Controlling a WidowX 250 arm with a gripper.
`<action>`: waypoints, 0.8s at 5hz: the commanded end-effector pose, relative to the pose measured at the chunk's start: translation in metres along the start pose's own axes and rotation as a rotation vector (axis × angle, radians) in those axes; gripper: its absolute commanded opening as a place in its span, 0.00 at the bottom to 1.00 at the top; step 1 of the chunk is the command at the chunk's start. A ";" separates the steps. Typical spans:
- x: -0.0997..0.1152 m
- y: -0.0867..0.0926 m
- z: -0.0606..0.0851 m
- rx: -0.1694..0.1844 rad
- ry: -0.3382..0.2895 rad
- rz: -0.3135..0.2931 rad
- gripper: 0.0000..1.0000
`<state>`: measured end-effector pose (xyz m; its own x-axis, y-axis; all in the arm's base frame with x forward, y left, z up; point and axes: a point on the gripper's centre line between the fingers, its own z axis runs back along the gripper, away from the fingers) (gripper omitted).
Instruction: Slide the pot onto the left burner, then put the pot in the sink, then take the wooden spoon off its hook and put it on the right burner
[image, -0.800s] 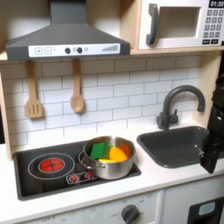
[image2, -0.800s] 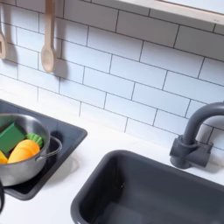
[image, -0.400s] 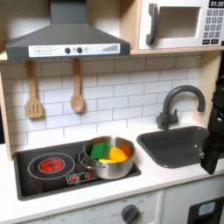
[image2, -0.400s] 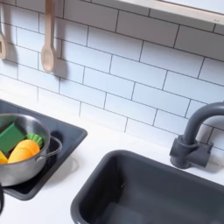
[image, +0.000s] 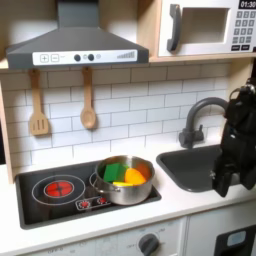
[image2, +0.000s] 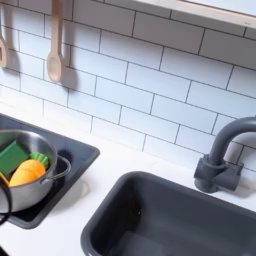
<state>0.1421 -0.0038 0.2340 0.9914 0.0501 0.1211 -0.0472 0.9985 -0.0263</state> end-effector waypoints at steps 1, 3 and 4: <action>0.027 0.008 -0.001 0.028 -0.026 0.012 1.00; 0.056 0.023 -0.006 0.040 -0.047 0.031 1.00; 0.070 0.028 -0.008 0.040 -0.040 0.042 1.00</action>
<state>0.2132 0.0288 0.2333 0.9828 0.0946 0.1585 -0.0980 0.9951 0.0140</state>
